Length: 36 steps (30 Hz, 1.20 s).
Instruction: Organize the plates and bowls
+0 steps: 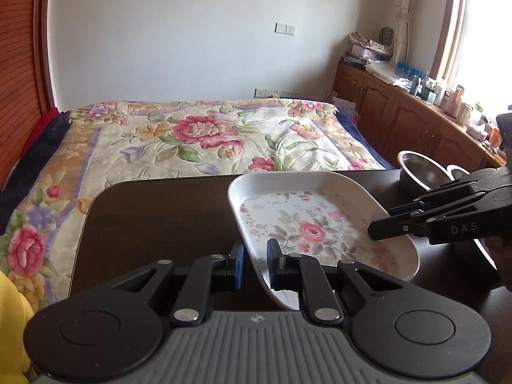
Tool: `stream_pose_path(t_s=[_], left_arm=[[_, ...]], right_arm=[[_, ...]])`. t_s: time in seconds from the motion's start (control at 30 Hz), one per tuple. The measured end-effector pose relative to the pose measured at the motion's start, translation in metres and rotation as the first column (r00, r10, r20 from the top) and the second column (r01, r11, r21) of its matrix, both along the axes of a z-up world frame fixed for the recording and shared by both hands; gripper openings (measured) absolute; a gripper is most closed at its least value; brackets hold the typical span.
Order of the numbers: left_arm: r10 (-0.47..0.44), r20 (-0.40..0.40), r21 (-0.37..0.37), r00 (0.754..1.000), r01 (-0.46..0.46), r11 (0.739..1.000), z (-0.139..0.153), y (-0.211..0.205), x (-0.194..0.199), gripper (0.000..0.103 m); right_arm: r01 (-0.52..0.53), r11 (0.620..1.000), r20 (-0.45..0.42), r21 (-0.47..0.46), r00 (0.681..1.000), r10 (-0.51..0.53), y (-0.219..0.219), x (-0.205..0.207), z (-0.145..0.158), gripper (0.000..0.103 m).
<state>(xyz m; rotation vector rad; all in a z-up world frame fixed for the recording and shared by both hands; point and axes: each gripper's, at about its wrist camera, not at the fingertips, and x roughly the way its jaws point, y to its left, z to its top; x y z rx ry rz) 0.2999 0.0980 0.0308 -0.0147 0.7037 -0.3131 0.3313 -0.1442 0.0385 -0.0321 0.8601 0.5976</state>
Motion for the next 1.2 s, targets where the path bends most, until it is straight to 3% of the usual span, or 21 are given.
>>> stream_pose_path(t_s=[0.57,1.2], left_arm=[[0.005,0.074,0.022,0.997,-0.007,1.0,0.019,-0.005,-0.076,0.015],[0.028,0.026,-0.026,0.999,-0.027,0.999,-0.003,0.0,-0.149,0.015]], right_arm=[[-0.054,0.998,0.053,0.044,0.997,0.051,-0.009,-0.053,0.016,0.02],[-0.136,0.99,0.06,0.049,0.989,0.133,-0.007,-0.116,0.013,0.02]])
